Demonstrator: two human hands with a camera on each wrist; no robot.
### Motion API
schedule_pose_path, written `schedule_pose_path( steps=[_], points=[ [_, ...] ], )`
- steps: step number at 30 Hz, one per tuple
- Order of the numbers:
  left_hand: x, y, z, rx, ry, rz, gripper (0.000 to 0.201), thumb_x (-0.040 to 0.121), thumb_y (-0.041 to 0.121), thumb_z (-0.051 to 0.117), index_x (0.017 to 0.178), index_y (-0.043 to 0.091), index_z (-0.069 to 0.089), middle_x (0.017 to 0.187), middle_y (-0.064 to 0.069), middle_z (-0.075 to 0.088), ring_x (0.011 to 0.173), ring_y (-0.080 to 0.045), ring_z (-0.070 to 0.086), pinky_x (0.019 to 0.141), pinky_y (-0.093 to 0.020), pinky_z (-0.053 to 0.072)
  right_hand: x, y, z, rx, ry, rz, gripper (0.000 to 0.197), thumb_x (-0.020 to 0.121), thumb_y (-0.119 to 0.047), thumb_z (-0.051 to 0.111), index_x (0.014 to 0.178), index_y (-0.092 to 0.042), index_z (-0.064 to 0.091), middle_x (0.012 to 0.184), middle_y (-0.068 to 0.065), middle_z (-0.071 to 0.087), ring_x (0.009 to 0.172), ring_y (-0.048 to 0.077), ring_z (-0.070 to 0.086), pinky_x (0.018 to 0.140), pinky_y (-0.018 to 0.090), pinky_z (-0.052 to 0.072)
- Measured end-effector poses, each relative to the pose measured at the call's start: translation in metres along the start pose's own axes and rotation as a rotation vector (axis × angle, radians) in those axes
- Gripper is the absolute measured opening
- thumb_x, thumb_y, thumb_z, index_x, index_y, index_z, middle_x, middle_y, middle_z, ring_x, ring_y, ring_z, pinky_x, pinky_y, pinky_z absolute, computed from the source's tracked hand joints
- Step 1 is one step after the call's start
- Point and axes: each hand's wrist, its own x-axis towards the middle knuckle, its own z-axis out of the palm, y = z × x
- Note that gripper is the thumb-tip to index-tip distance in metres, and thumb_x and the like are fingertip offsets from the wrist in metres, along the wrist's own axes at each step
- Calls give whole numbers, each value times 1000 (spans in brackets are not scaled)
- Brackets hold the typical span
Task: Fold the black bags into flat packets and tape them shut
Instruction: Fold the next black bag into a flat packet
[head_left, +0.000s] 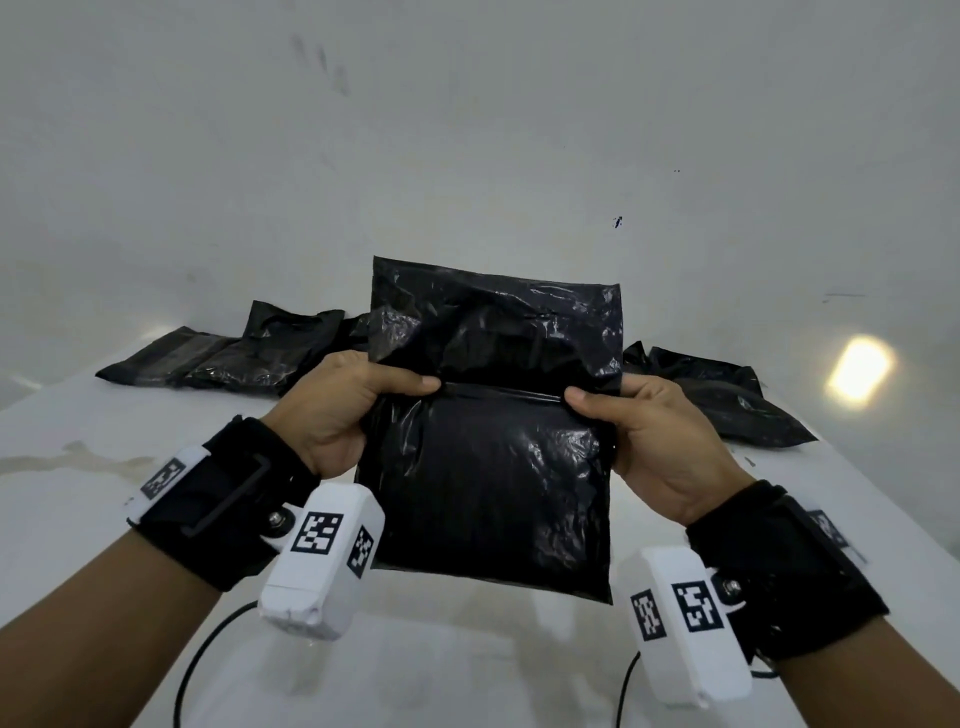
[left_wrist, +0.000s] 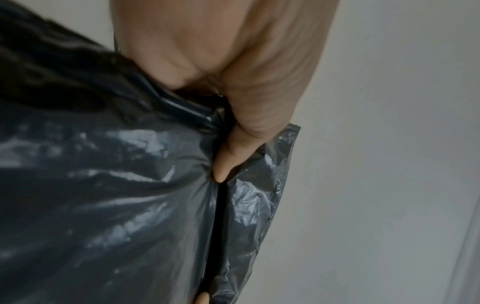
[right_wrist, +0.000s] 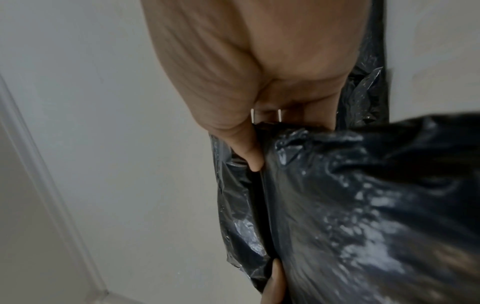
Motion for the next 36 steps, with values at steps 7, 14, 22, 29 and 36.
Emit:
schedule_pose_path(
  steps=[7, 14, 22, 29, 36],
  points=[
    [4, -11, -8, -12, 13, -10, 36, 66, -5, 68, 101, -13, 65, 96, -25, 71, 73, -27, 73, 68, -34, 62, -2, 8, 0, -8, -61, -3, 22, 84, -7, 66, 105, -3, 72, 93, 11, 74, 74, 15, 69, 60, 24, 55],
    [1, -16, -19, 2, -47, -15, 32, 70, -2, 67, 102, -7, 69, 99, -22, 73, 81, -26, 74, 69, -31, 61, -3, 12, -4, 65, -85, 64, 21, 80, -5, 64, 98, 0, 74, 94, 12, 75, 75, 17, 70, 61, 25, 57],
    [-4, -21, -23, -34, -63, -15, 26, 77, -1, 63, 102, -7, 68, 97, -21, 72, 78, -24, 73, 76, -32, 61, -11, 17, -8, 121, -145, 88, 30, 84, -9, 56, 107, 1, 73, 105, 17, 73, 78, 18, 71, 64, 27, 59],
    [-8, -25, -19, -78, -44, 53, 16, 75, 0, 62, 89, -5, 68, 83, -17, 73, 70, -20, 73, 63, -26, 60, -11, 14, 5, 26, -58, -12, 44, 68, -18, 76, 109, -2, 71, 104, 15, 73, 86, 22, 69, 72, 28, 59],
    [-10, -32, -17, -73, -28, 89, 14, 73, 3, 65, 84, -4, 71, 84, -17, 74, 71, -20, 72, 69, -26, 60, -11, 14, 22, 6, 133, -52, 20, 73, 3, 77, 92, 6, 73, 90, 19, 75, 77, 27, 73, 67, 29, 60]
  ],
)
